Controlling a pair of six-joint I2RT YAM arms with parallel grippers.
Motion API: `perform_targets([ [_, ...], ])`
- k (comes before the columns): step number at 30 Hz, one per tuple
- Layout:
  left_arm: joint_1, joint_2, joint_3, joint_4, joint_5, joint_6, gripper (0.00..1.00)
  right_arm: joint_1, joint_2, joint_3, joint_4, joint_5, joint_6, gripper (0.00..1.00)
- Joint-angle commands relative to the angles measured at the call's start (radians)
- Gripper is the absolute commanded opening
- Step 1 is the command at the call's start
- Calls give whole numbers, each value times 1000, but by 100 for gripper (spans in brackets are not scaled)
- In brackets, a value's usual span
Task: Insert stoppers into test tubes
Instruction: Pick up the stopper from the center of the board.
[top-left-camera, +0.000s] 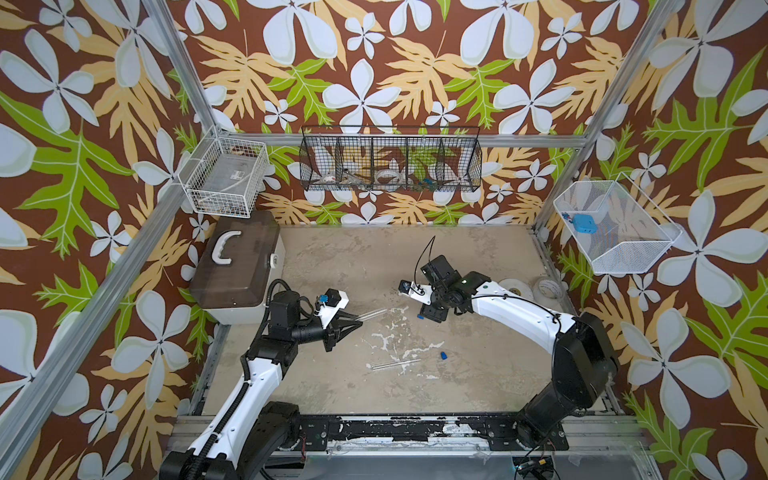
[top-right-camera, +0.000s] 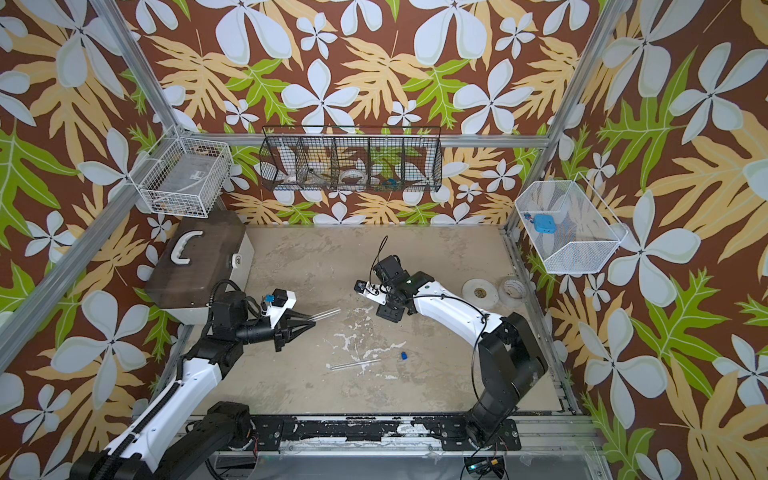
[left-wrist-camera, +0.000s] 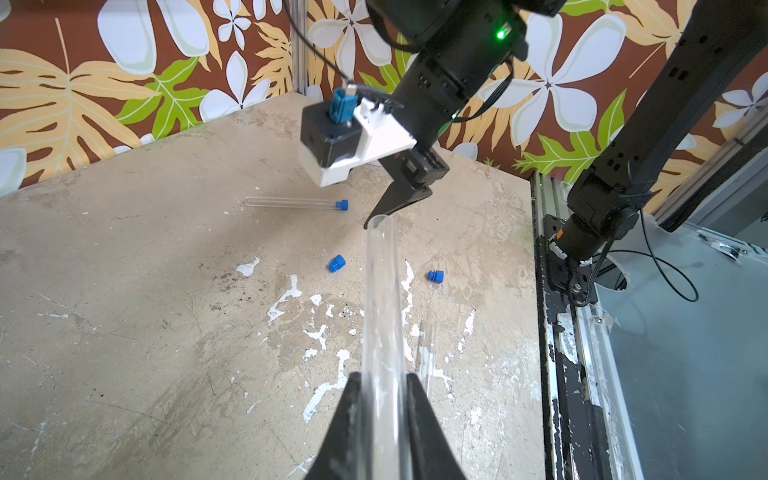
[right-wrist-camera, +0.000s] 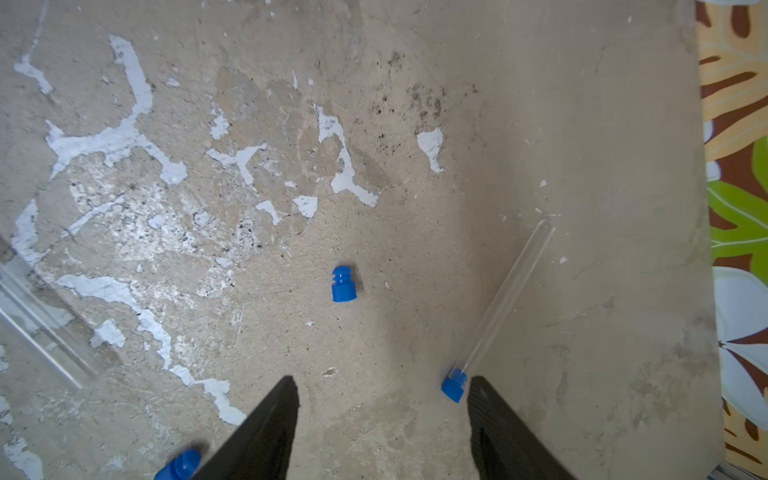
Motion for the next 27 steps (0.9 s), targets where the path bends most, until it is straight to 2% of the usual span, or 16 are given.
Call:
perform_targets([
  [1, 0, -3, -8, 42, 25, -15, 5, -13, 40, 12, -19, -6, 9, 66],
  [6, -2, -1, -1, 28, 22, -11, 5, -21, 115, 50, -31, -56, 13, 61],
  [9, -5, -2, -13, 48, 20, -16, 5, -23, 182, 94, -57, -71, 24, 54],
  [16, -10, 0, -14, 48, 21, -15, 5, -34, 271, 128, -83, -102, 51, 50],
  [27, -11, 9, 5, 19, 18, -6, 5, -48, 274, 101, -69, -150, 60, 45],
])
